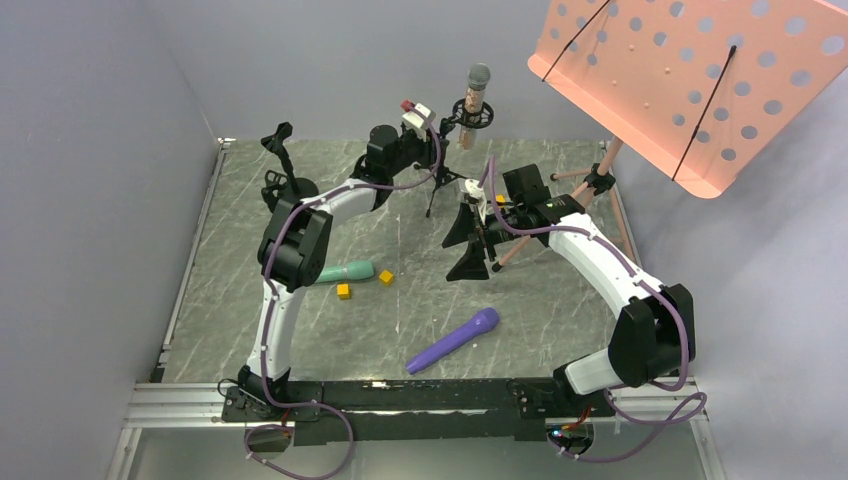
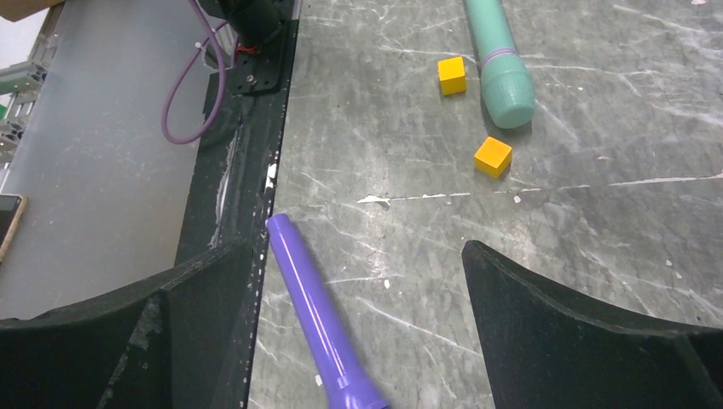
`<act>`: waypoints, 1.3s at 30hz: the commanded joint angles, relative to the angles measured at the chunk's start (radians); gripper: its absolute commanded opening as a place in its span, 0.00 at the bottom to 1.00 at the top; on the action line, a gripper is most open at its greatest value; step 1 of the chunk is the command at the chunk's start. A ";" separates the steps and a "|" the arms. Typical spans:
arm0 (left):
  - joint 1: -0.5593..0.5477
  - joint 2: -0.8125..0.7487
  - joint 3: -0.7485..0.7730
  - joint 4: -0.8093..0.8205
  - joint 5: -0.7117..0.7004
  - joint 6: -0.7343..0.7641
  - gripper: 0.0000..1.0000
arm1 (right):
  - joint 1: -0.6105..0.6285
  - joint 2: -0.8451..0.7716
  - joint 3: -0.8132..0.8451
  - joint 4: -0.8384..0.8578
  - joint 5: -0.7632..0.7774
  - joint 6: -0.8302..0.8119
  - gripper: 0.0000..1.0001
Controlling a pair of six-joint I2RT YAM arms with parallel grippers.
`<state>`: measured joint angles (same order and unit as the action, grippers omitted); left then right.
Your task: Attach the microphones to the stand
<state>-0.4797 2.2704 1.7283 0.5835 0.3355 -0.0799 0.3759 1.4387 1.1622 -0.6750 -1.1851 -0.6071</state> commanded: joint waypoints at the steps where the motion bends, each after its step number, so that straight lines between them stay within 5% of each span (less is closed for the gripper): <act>1: -0.004 -0.054 -0.022 0.072 -0.017 0.017 0.40 | -0.004 0.004 0.045 -0.012 -0.009 -0.046 1.00; 10: -0.004 -0.141 -0.119 0.107 -0.014 0.028 0.57 | -0.014 0.002 0.045 -0.021 -0.004 -0.060 1.00; 18: 0.007 -0.398 -0.434 0.141 -0.116 0.054 0.82 | -0.029 0.008 0.052 -0.048 0.016 -0.088 1.00; 27: 0.077 -0.837 -0.652 -0.310 -0.135 -0.046 0.93 | -0.037 -0.007 0.044 -0.039 0.048 -0.093 1.00; 34: 0.247 -1.147 -0.766 -0.628 -0.104 -0.118 0.97 | -0.037 0.007 0.043 -0.037 0.055 -0.093 1.00; 39: 0.416 -1.279 -0.869 -0.709 -0.103 -0.125 0.97 | -0.037 0.020 0.041 -0.032 0.054 -0.087 1.00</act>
<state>-0.1677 1.0496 0.9154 0.0174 0.2203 -0.1730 0.3428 1.4456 1.1744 -0.7170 -1.1244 -0.6659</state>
